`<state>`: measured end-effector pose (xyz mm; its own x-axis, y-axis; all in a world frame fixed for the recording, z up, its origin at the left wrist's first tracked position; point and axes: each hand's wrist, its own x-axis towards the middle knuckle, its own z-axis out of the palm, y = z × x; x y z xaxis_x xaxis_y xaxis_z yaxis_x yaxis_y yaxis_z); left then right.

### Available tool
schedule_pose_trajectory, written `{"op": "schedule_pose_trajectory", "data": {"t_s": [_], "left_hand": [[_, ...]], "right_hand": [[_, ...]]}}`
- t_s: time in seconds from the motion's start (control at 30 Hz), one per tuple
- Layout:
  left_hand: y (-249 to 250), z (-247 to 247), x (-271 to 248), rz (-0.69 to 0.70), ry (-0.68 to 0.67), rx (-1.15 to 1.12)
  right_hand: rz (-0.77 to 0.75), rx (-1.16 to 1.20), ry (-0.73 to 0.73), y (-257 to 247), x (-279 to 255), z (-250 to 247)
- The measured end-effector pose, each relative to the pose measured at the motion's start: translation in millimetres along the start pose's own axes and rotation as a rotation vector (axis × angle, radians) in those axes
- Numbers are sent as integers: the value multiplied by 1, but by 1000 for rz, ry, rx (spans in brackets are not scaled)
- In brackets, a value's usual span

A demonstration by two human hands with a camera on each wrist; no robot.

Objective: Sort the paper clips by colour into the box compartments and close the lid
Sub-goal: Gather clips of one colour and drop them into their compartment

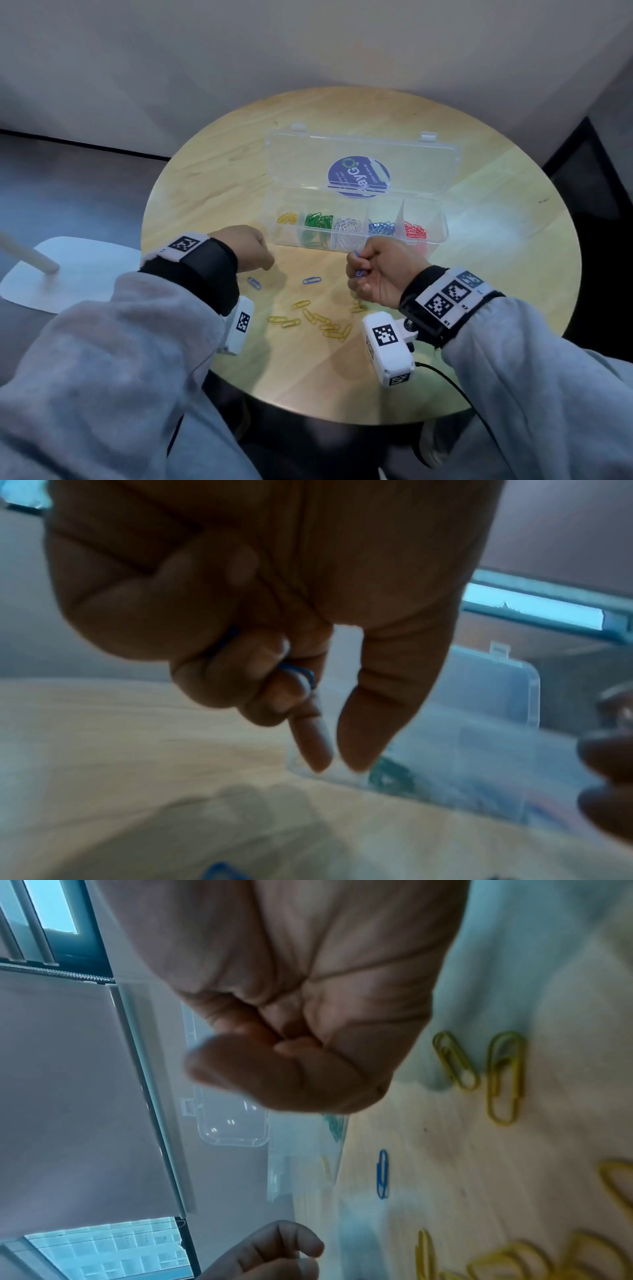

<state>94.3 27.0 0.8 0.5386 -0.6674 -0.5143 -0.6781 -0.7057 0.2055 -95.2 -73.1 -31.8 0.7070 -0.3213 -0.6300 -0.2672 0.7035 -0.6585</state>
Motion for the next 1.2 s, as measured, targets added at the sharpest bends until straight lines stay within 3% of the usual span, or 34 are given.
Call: {"op": "schedule_pose_trajectory", "data": {"t_s": [0.17,0.33,0.5,0.63,0.73,0.8,0.87,1.0,1.1,1.2], "left_hand": [[-2,13,4,-15,-79,234],[-5,19,6,-14,-103,303],[-7,17,6,-31,-132,323],[-7,16,4,0,-140,295],[-13,14,5,33,-145,169],[-15,10,4,16,-188,-180],[-16,2,0,-19,-208,-531],[-27,-15,-4,-58,-165,-871],[-37,-21,-6,-47,-149,-983],[-42,-20,-3,-63,-98,-811]], "right_hand": [[-35,-88,40,5,7,-2],[-59,-11,-2,3,6,-1],[29,-25,-66,3,5,-1],[36,-81,-1,6,5,0],[-45,-194,68,8,6,-1],[-78,-268,108,8,8,-1],[-79,-381,144,5,7,1],[-137,-896,197,-3,0,13],[-225,-1295,193,-11,-7,22],[-268,-1565,217,-17,-4,32]]}}
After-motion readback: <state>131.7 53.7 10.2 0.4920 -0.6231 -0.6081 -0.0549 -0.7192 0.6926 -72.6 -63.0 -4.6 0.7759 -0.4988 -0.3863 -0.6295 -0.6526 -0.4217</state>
